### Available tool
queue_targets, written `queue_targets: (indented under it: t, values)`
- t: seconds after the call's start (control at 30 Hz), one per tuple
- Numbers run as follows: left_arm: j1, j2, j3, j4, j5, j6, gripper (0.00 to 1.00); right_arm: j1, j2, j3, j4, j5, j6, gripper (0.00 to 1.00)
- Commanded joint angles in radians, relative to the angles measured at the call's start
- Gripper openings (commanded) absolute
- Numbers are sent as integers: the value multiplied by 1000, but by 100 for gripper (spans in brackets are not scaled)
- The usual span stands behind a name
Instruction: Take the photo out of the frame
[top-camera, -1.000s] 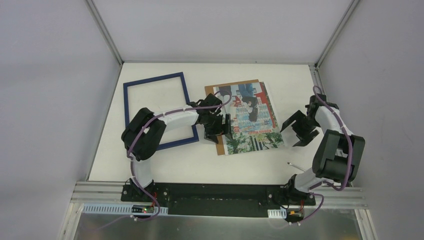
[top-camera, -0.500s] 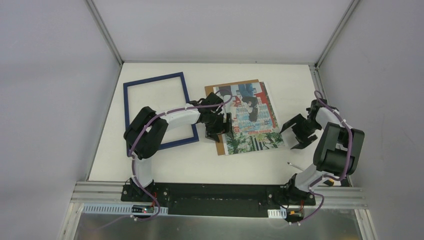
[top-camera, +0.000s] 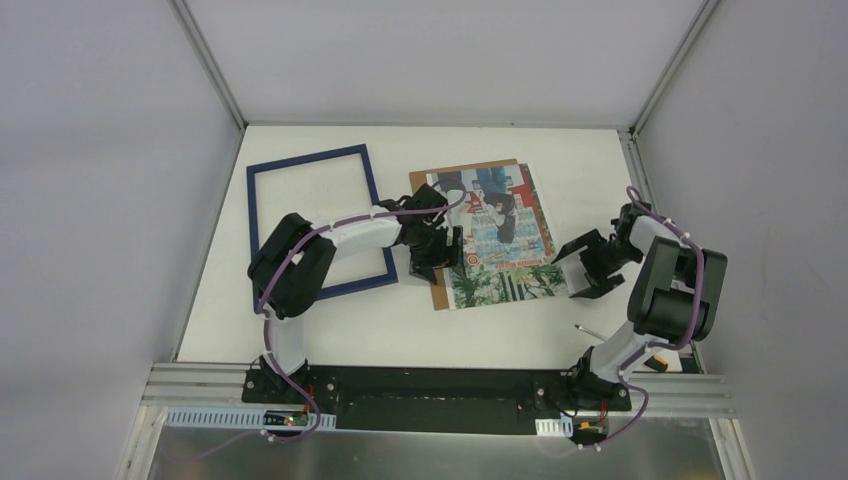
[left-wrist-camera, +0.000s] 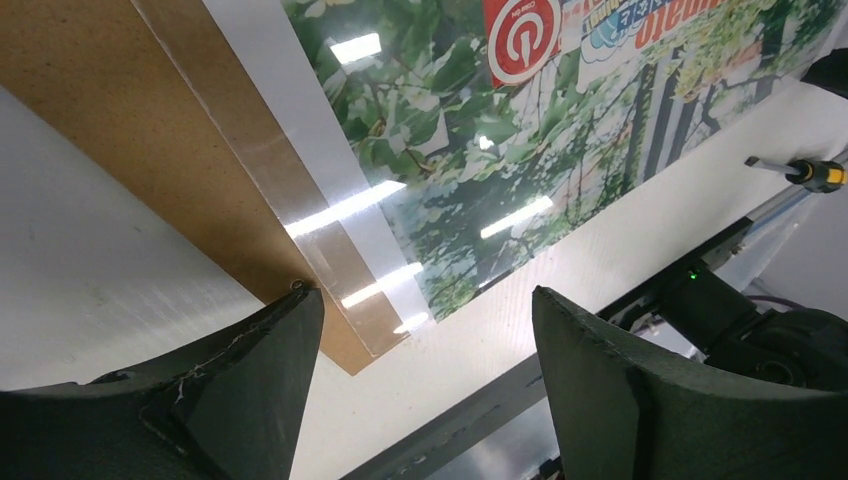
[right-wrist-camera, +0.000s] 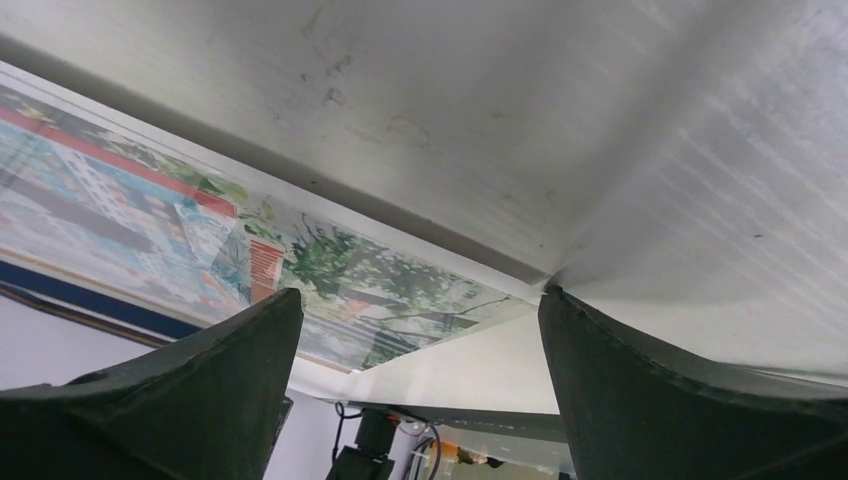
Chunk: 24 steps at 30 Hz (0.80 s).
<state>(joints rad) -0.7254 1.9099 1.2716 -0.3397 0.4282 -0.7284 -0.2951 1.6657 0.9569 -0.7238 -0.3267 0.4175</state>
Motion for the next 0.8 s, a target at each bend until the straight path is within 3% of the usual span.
queue_targets:
  t: [0.0, 0.3, 0.47, 0.53, 0.6, 0.77]
  values:
    - [1, -52, 57, -93, -61, 73, 78, -4, -51, -35, 10, -87, 47, 91]
    - [2, -54, 138, -150, -85, 114, 78, -4, -92, -52, 1, -124, 43, 91]
    - [0, -5, 169, -154, -64, 113, 76, -29, -125, -2, -76, 109, 45, 90]
    - [0, 20, 186, -155, -49, 114, 72, -78, -129, -5, -68, 138, 59, 88]
    - [1, 41, 199, -154, -45, 109, 69, -127, -116, -20, -29, 73, 63, 80]
    - [5, 88, 207, -156, -55, 84, 59, -148, -69, -62, 73, -90, 77, 74]
